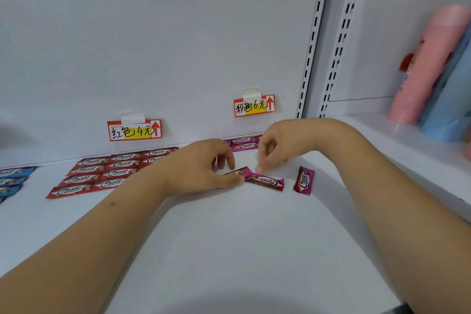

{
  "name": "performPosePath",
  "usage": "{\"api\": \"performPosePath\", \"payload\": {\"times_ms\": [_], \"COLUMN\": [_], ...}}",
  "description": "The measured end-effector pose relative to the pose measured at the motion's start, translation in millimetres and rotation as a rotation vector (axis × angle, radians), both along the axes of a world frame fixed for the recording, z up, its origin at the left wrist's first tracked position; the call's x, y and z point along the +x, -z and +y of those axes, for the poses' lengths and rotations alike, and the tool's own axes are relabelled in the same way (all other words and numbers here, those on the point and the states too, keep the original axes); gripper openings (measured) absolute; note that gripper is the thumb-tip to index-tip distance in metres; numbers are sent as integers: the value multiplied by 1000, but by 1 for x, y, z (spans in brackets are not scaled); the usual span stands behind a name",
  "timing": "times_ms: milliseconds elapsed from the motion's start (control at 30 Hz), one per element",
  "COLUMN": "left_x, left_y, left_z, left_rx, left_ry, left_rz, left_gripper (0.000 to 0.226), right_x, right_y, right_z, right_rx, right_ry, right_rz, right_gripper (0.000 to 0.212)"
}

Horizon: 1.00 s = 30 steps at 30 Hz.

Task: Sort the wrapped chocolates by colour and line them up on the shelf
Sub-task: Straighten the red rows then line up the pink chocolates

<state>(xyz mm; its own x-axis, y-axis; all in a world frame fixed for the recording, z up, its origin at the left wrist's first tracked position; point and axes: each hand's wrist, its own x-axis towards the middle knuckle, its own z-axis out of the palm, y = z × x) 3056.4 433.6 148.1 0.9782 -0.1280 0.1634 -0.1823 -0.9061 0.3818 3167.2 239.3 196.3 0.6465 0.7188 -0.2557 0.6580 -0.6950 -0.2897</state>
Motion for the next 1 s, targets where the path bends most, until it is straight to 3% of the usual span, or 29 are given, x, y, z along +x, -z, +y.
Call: {"api": "performPosePath", "payload": {"times_ms": [100,333,467,567,733,1000], "left_x": [0,-1,1,2,7,12], "left_y": [1,3,6,7,9,14], "left_z": [0,5,13,17,20,23], "left_rx": [-33,-127,-125,-99,1,40], "left_ry": [10,-30,-71,-80,-85,-106], "left_rz": [-2,-3,-56,-104,-127,-125], "left_gripper": [22,17,16,18,20,16], "right_x": [-17,-21,-7,3,12,21], "right_y": [-4,-5,-2,3,11,26], "right_z": [6,10,5,6,11,14], "right_rx": [-106,-56,118,315,576,423], "right_ry": [-54,-113,9,147,218,146], "right_rz": [29,98,95,23,104,-104], "right_gripper": [36,25,29,17,7,6]}}
